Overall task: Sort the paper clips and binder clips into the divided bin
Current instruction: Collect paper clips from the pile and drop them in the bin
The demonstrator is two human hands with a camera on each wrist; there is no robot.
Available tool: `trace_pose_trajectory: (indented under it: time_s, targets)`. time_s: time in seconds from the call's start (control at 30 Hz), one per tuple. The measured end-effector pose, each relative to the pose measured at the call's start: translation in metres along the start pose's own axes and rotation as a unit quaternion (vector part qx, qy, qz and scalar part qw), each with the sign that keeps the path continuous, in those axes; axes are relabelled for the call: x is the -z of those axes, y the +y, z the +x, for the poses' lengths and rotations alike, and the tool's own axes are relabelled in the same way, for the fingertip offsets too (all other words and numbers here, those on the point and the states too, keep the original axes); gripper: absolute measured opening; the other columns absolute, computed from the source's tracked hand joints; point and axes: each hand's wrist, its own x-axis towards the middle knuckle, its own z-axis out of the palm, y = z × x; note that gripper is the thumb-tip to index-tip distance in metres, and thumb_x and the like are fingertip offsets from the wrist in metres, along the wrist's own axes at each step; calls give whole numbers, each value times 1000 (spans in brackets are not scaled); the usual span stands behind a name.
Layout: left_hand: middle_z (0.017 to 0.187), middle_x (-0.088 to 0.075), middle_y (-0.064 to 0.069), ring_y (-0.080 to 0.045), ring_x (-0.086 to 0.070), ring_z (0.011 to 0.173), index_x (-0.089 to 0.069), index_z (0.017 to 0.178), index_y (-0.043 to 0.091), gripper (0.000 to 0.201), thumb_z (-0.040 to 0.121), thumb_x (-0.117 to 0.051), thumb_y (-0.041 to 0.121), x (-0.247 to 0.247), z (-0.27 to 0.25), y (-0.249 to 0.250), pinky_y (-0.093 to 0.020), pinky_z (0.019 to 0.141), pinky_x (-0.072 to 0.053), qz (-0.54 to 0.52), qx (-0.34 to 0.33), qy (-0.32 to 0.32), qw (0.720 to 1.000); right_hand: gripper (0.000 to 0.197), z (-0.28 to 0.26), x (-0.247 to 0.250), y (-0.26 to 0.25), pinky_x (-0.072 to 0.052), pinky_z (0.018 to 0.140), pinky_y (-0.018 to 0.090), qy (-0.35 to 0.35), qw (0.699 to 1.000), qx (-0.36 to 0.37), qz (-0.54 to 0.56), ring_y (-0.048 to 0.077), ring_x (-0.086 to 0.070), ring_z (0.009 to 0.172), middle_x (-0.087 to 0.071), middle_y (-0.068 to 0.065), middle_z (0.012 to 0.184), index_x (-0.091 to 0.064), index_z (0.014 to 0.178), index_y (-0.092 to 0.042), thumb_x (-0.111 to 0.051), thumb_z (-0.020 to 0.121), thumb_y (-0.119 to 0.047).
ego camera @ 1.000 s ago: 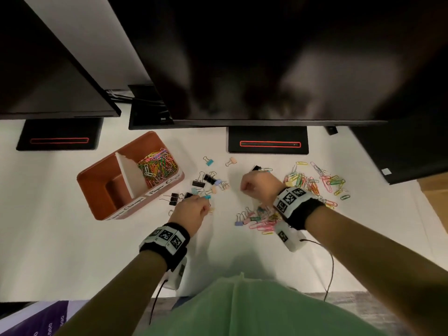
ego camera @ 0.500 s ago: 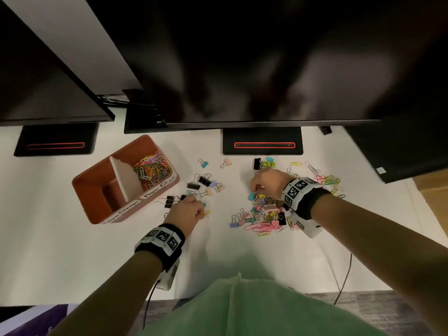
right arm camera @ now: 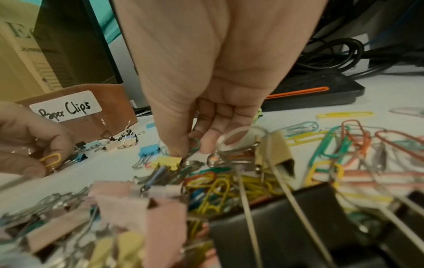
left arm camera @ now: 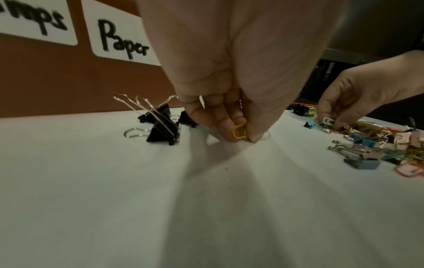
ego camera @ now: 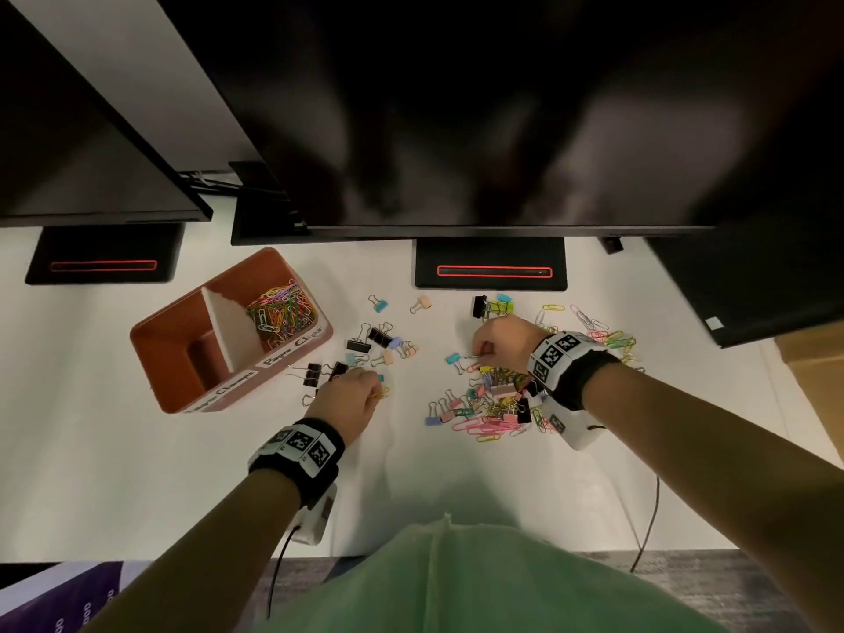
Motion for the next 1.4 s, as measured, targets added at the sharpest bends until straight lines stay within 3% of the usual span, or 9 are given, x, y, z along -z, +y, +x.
trace_pose_trajectory:
  time_s: [0.2,0.3,0.4,0.63,0.77,0.97,1.13,1.3,1.4]
  targets:
    - [96,-57,-8,-18,-47,81,-58,113,9,26,87,-54,7,8,0,17,-25,76,-38,-59,-49,33,997,15,-6,-2,9,-41,80,24,59,998,6,14,21,-54,99,-58,5,106,-66,100,-10,-59,87,-15]
    - [89,-57,-7,-19,-50,80,-62,104,7,17,88,-55,9,10,3,32,-25,74,-39,-61,-98,46,992,12,-8,-4,6,-47,88,31,59,998,29,8,20,-54,100,-57,4,107,-68,96,-12,-63,85,-17]
    - [82,-53,-1,-17,-52,75,-63,100,10,14,88,-57,13,5,3,55,-31,73,-47,-81,-122,1,989,10,-5,-6,-2,-49,87,34,39,999,31,-16,21,-55,99,-59,3,106,-68,92,-13,-64,84,-15]
    - [96,-63,-7,-21,-56,85,-58,113,15,27,87,-57,19,-28,2,94,-30,79,-45,-45,-84,-88,992,13,-1,-3,-4,-46,79,29,23,1000,8,-11,22,-58,97,-65,4,103,-64,98,-13,-61,86,-15]
    - [113,-61,-6,-23,-58,99,-57,117,14,27,91,-51,17,-30,3,82,-32,89,-46,-32,-49,-39,998,17,0,-2,-5,-47,81,28,16,1000,4,-5,22,-58,100,-64,3,108,-62,104,-14,-60,87,-15]
    - [108,-58,-5,-23,-55,99,-55,120,16,30,90,-53,16,-22,8,65,-33,88,-47,-22,-30,-38,999,20,-1,-2,-6,-48,85,31,-6,999,8,-45,24,-57,104,-62,6,111,-64,107,-12,-56,90,-16]
    - [108,-56,-6,-24,-56,98,-57,116,15,29,87,-59,20,-26,8,71,-33,85,-47,-16,-26,-41,999,20,-20,4,-1,-50,89,35,19,999,28,-24,24,-58,102,-62,6,111,-65,106,-14,-53,90,-17]
    - [109,-51,-8,-28,-58,95,-59,110,10,26,87,-60,22,-30,14,79,-37,84,-49,5,-26,-31,999,20,-54,0,-5,-47,85,29,-12,997,81,-1,23,-61,98,-67,5,110,-67,107,-15,-58,90,-18]
    - [107,-53,-9,-28,-59,90,-61,106,10,22,88,-58,22,-30,18,78,-38,81,-51,22,-25,-24,999,20,-68,-22,-13,-50,85,35,-42,991,127,-11,24,-62,95,-68,6,105,-66,107,-16,-56,90,-18]
